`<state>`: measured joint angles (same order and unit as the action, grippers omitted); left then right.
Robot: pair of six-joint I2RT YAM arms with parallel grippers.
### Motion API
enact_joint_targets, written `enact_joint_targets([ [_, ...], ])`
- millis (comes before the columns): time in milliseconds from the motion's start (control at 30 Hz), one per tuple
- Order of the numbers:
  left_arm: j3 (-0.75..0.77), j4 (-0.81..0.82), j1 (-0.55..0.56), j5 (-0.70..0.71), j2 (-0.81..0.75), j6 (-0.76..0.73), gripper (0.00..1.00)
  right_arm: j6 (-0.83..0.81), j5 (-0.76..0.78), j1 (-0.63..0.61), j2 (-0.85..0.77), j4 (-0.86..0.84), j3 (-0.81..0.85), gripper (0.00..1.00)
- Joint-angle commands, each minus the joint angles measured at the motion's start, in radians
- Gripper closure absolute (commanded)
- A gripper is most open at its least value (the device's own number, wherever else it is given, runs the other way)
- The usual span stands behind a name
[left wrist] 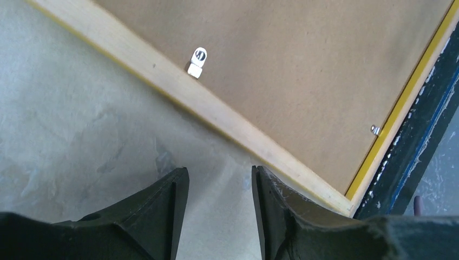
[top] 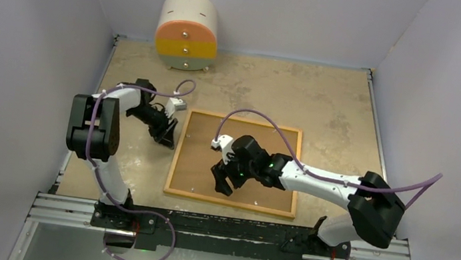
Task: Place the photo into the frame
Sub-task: Install the photo frame at the center of the board, then turn over the photo frame at the center of the board.
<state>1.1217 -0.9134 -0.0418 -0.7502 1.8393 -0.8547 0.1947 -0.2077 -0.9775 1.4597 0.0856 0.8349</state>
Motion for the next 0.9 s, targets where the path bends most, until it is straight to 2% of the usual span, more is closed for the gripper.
enact_joint_targets([
  [0, -0.019, 0.159, 0.08, 0.082, 0.021, 0.125, 0.51, -0.159, -0.032, -0.037, -0.054, 0.027, -0.01, 0.27],
  [133, 0.019, 0.213, 0.114, 0.108, 0.044, 0.196, 0.52, -0.191, -0.053, -0.085, -0.053, 0.031, -0.011, 0.28],
  [267, 0.073, 0.233, 0.135, 0.116, 0.074, 0.237, 0.52, -0.23, 0.018, -0.14, -0.021, 0.053, -0.009, 0.3],
  [667, 0.237, 0.237, 0.159, 0.109, 0.181, 0.286, 0.56, -0.216, 0.191, -0.236, 0.092, 0.117, 0.056, 0.45],
  [733, 0.255, 0.238, 0.165, 0.109, 0.191, 0.291, 0.56, -0.211, 0.233, -0.248, 0.105, 0.115, 0.059, 0.51],
  [867, 0.3, 0.231, 0.171, 0.091, 0.213, 0.303, 0.55, -0.202, 0.332, -0.269, 0.18, 0.165, 0.118, 0.75],
])
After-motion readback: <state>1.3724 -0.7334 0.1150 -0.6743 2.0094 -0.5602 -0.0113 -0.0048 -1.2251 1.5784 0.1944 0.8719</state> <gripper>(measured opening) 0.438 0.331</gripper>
